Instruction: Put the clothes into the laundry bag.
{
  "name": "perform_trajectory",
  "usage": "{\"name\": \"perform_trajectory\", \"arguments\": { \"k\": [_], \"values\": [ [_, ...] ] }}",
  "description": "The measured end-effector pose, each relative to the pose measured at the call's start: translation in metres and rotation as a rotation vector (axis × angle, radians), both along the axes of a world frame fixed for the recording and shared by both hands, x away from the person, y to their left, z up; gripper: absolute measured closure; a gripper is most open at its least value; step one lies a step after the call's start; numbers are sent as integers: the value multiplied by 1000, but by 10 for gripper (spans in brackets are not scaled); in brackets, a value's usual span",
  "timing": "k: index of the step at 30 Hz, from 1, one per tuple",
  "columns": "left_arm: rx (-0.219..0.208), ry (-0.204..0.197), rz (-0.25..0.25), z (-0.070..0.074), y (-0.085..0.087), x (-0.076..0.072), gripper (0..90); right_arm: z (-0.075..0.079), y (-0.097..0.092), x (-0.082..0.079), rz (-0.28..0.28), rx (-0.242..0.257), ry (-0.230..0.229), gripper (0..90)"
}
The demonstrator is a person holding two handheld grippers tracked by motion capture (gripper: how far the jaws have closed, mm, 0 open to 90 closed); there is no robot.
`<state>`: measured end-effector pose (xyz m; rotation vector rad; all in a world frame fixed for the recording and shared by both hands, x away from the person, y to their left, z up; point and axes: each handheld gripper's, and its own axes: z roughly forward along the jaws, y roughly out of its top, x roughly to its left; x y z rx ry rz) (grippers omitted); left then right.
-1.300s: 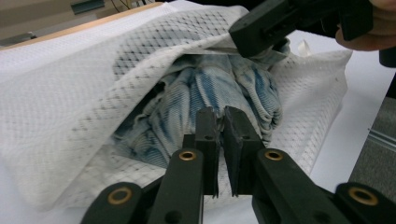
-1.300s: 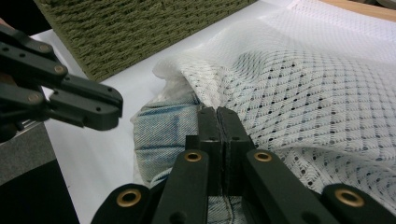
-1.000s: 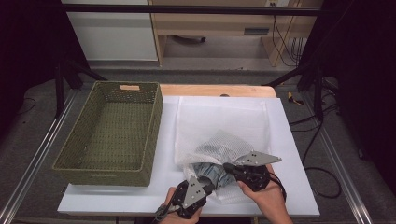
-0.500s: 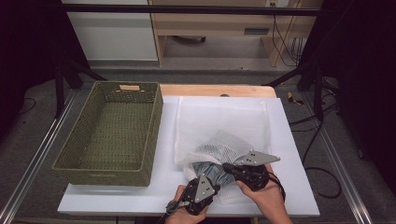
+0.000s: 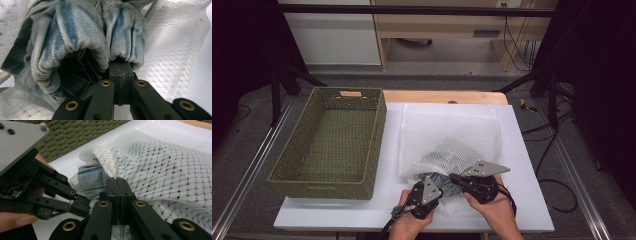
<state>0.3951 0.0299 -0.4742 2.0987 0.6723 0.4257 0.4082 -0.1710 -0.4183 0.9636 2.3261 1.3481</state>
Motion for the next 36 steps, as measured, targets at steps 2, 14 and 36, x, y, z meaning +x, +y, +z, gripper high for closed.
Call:
{"name": "perform_trajectory", "arguments": {
  "k": [2, 14, 36],
  "values": [
    [-4, 5, 4, 0, 0, 1, 900, 0, 1, 0, -2, -7, -1, 896],
    [-17, 8, 29, 4, 1, 14, 900, -1, 4, 1, -11, -14, -1, 897],
    [-5, 8, 75, 10, -3, 36, 900, 0, 5, 2, -17, -13, -1, 897]
  ]
}}
